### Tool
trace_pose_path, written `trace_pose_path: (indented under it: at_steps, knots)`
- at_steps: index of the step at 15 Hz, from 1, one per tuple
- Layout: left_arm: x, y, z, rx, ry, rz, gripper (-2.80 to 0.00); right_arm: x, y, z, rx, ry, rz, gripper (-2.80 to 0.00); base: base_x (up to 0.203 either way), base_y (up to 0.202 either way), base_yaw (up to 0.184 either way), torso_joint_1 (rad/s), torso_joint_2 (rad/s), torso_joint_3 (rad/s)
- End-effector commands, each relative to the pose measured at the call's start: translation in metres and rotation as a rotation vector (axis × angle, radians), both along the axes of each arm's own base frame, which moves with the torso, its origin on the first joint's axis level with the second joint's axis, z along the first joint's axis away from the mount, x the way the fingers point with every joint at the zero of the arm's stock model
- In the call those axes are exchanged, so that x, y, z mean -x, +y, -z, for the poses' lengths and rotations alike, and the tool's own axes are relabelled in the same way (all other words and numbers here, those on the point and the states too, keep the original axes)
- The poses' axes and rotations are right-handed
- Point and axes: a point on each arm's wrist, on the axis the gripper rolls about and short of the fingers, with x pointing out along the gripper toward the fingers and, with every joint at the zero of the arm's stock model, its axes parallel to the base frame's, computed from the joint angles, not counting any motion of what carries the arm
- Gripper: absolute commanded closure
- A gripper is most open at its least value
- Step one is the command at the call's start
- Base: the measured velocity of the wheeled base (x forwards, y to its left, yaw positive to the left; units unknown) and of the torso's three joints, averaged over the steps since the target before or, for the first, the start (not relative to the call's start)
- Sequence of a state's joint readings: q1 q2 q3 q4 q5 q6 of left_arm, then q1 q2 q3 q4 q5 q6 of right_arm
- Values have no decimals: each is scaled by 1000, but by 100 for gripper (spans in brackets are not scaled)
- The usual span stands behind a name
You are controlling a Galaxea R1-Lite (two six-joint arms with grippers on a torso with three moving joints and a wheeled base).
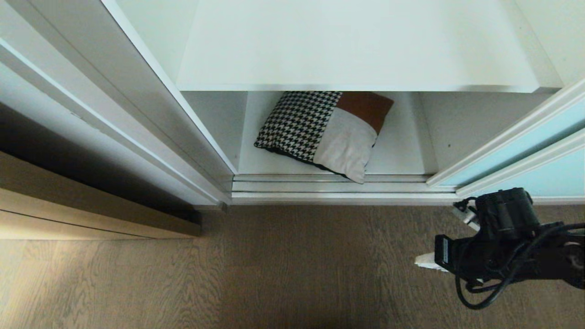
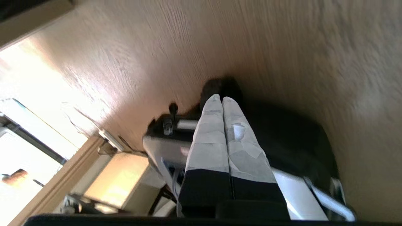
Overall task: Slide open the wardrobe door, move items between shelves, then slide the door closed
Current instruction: Place the pillow on the higher shelf
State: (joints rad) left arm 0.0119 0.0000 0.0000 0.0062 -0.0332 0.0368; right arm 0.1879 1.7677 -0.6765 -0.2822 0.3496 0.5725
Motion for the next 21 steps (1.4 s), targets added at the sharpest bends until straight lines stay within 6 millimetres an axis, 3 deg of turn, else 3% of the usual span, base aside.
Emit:
trace_pose_path:
  at_steps: [1,7,21]
  knots:
    - [0,0,0,0,3,0,0,-10,9,26,9,73,-20,0,0,0,0,0,0,0]
    - [0,0,0,0,3,0,0,-3,11,23,-10,16,-37,0,0,0,0,0,0,0]
    - [0,0,0,0,3,0,0,-7,11,45,-47,-143,-28,0,0,0,0,0,0,0]
